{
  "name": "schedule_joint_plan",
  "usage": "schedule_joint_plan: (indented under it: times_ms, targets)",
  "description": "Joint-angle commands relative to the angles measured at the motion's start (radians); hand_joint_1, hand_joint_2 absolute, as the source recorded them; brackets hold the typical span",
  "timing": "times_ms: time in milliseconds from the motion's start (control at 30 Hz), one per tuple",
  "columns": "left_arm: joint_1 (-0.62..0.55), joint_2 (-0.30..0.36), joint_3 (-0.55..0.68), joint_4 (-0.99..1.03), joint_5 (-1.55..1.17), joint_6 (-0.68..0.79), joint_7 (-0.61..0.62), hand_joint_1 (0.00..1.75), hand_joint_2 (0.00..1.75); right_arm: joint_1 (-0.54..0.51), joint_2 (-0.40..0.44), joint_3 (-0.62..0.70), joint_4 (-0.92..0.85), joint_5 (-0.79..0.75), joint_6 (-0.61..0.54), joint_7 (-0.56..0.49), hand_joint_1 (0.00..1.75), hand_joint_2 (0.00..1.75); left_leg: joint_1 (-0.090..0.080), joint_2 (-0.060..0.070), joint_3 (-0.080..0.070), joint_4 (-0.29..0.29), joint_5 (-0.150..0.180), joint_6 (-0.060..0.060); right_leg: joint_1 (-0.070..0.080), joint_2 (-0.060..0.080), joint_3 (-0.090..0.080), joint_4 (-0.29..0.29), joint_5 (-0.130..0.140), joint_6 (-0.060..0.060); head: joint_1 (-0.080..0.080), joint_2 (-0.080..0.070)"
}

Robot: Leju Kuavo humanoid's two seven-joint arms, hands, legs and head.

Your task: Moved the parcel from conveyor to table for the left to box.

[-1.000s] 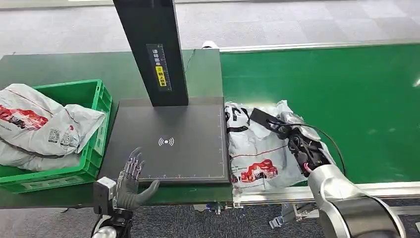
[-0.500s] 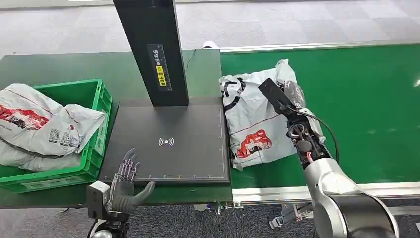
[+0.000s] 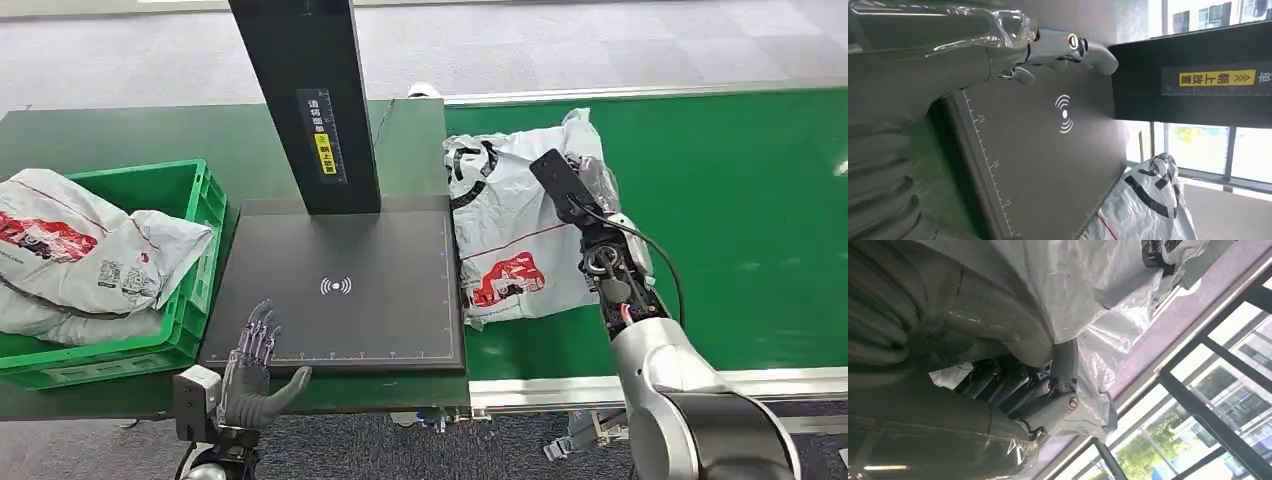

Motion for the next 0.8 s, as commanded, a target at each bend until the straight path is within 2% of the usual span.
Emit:
schedule_joint_plan:
  times_ms: [33, 167, 333, 367, 433, 467, 733, 800]
  targets:
    - [-0.006, 0.004, 0.003, 0.026, 0.000, -0.003, -0.009, 0.00, 1.75, -0.033, 0.025, -0.085, -0.009, -0.118, -0.009, -0.118, 1.75, 1.75, 0.000, 0.000, 0.003, 0.000, -0.001, 0.003, 0.001, -0.001, 0.003, -0.001, -0.001, -0.004, 0.000, 0.000]
    - [-0.012, 0.011, 0.001, 0.039, 0.005, -0.001, -0.021, 0.00, 1.75, -0.018, 0.035, -0.082, -0.065, -0.229, 0.029, -0.193, 1.75, 1.75, 0.000, 0.000, 0.004, -0.001, -0.001, 0.004, 0.001, -0.001, 0.003, -0.001, 0.000, -0.005, 0.000, 0.000]
    - [-0.017, 0.017, -0.002, 0.051, 0.010, 0.002, -0.032, 0.00, 1.75, 0.016, 0.036, -0.007, -0.159, -0.340, 0.052, -0.252, 1.75, 1.75, 0.000, 0.000, 0.002, -0.001, 0.000, 0.002, 0.000, -0.001, 0.001, -0.001, 0.000, -0.002, 0.000, 0.000]
    - [-0.018, 0.021, -0.004, 0.057, 0.013, 0.002, -0.038, 0.00, 1.75, 0.063, 0.046, -0.005, -0.264, -0.409, 0.043, -0.377, 1.75, 1.75, 0.000, 0.000, 0.003, -0.001, -0.001, 0.003, 0.001, -0.001, 0.002, -0.001, 0.000, -0.003, 0.000, 0.000]
    - [-0.020, 0.024, -0.005, 0.065, 0.017, 0.003, -0.045, 0.00, 1.75, 0.140, 0.039, 0.045, -0.435, -0.451, 0.035, -0.311, 1.75, 1.75, 0.000, 0.000, 0.005, -0.001, -0.001, 0.004, 0.001, -0.001, 0.004, -0.002, -0.001, -0.005, 0.000, 0.000]
    - [-0.020, 0.025, -0.005, 0.066, 0.017, 0.003, -0.045, 0.00, 1.75, 0.150, 0.037, 0.052, -0.454, -0.454, 0.034, -0.301, 1.75, 1.75, 0.000, -0.001, 0.002, -0.002, 0.000, 0.002, 0.001, -0.001, 0.002, -0.002, 0.000, -0.003, 0.000, 0.000]
    - [-0.019, 0.024, -0.006, 0.064, 0.017, 0.004, -0.046, 0.00, 1.75, 0.149, 0.027, 0.067, -0.454, -0.469, 0.032, -0.292, 1.75, 1.75, 0.000, 0.000, 0.001, -0.001, 0.000, 0.002, 0.000, -0.001, 0.001, -0.001, 0.000, -0.003, 0.000, 0.000]
    - [-0.021, 0.025, -0.008, 0.067, 0.018, 0.005, -0.047, 0.00, 1.75, 0.165, 0.022, 0.088, -0.491, -0.504, 0.014, -0.320, 1.75, 1.75, 0.000, 0.000, 0.002, -0.001, 0.000, 0.002, 0.001, -0.001, 0.002, -0.001, 0.000, -0.003, 0.000, 0.000]
